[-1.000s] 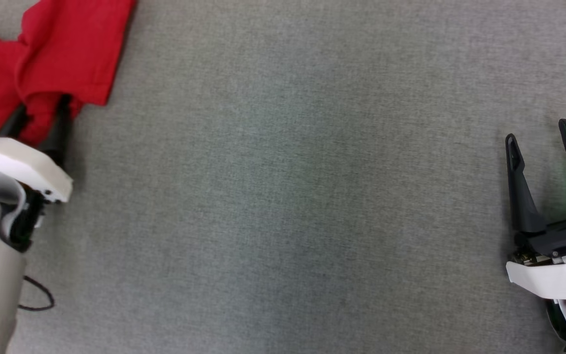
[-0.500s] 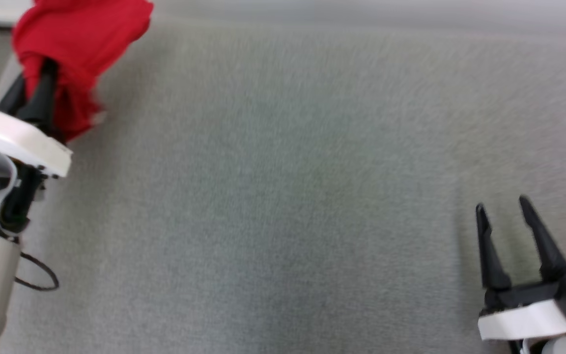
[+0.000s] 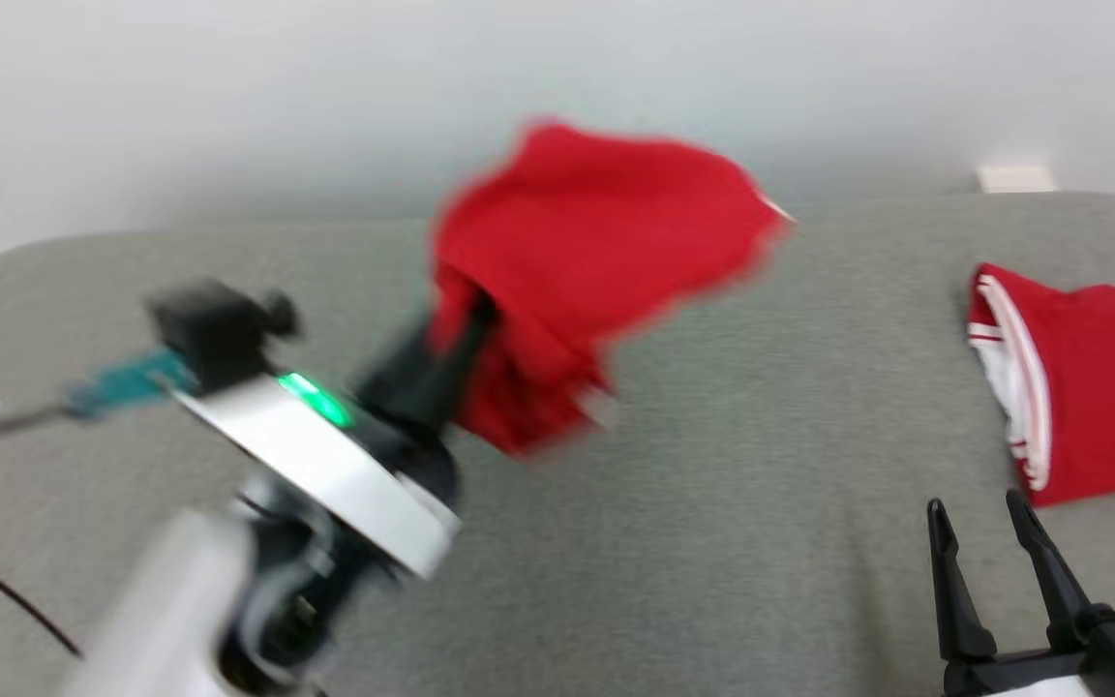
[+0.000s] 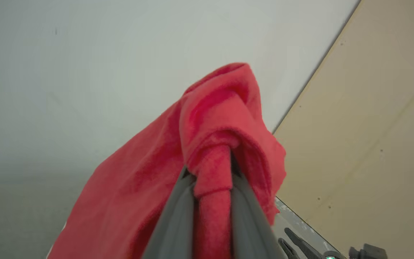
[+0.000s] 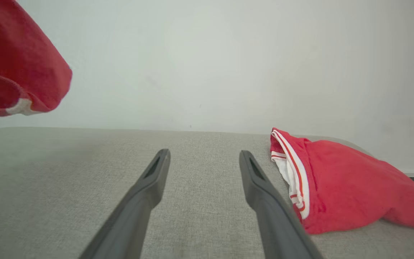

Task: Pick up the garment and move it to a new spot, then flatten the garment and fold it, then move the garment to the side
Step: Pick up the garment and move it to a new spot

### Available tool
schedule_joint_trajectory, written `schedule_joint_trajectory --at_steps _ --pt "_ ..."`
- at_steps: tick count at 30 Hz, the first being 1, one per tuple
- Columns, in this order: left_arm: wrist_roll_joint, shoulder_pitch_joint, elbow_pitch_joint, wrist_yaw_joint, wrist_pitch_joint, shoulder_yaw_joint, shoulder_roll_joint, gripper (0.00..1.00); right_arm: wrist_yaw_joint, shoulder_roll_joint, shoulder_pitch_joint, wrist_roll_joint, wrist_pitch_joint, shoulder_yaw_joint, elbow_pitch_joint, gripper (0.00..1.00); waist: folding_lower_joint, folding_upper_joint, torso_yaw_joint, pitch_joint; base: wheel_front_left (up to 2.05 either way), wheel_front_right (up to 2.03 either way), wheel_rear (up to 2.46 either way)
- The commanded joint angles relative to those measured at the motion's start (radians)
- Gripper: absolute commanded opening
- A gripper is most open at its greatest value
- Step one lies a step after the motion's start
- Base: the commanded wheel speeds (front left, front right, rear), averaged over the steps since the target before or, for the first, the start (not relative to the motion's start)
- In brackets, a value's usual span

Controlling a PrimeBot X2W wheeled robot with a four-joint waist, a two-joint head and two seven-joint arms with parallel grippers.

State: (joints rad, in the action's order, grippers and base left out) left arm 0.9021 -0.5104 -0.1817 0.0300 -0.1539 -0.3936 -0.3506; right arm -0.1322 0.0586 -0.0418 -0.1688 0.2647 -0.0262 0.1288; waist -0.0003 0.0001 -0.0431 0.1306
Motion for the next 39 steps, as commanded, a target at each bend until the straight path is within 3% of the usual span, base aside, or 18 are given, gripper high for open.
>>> schedule_joint_trajectory --at_steps 1,6,12,23,27,29,30,35,39 --pt "0.025 0.054 -0.037 -0.012 -0.019 -0.037 0.028 0.0 0.003 -0.004 0.018 -0.008 -0.001 0.001 -0.001 1.0 0.0003 -0.0001 -0.06 -0.02 0.0 0.0 0.0" --pt "0.052 0.141 -0.048 -0.024 -0.032 -0.133 0.102 0.0 0.003 -0.007 0.018 -0.013 -0.001 -0.007 0.0 1.0 0.0003 -0.0001 -0.123 -0.001 0.0 0.0 0.0" --pt "0.078 0.178 0.089 -0.029 -0.014 -0.161 0.147 0.0 0.003 -0.008 0.001 -0.021 -0.001 -0.018 0.001 1.0 0.0003 -0.0001 -0.176 0.033 0.0 0.0 0.0" --pt "-0.004 0.088 0.467 -0.05 0.099 -0.095 0.116 0.0 0.003 -0.008 -0.019 -0.016 -0.001 -0.018 0.005 1.0 0.0003 -0.0001 -0.202 0.075 0.0 0.0 0.0" --pt "-0.077 0.039 0.616 -0.027 0.155 -0.117 0.09 0.0 0.003 -0.008 -0.019 -0.008 -0.001 -0.021 0.012 1.0 0.0003 -0.0001 -0.197 0.072 0.0 0.0 0.0" --pt "-0.142 0.011 0.682 -0.028 0.201 -0.148 0.076 0.4 0.003 -0.008 -0.017 -0.002 -0.001 -0.027 0.018 1.0 0.0003 -0.0001 -0.195 0.065 0.0 0.0 0.0" --pt "-0.164 0.005 0.712 -0.026 0.222 -0.161 0.079 1.0 0.003 -0.007 -0.017 -0.001 -0.001 -0.027 0.022 1.0 0.0003 -0.0001 -0.192 0.06 0.0 0.0 0.0" --pt "-0.23 0.0 0.789 -0.024 0.343 -0.191 0.095 1.0 0.003 -0.007 0.0 0.013 -0.001 -0.018 0.033 1.0 0.0003 -0.0001 -0.175 0.015 0.0 0.0 0.0" --pt "-0.282 0.043 0.762 -0.059 0.406 -0.185 0.093 1.0 0.003 -0.004 0.016 0.024 -0.001 -0.002 0.025 1.0 0.0003 -0.0001 -0.155 -0.026 0.0 0.0 0.0"
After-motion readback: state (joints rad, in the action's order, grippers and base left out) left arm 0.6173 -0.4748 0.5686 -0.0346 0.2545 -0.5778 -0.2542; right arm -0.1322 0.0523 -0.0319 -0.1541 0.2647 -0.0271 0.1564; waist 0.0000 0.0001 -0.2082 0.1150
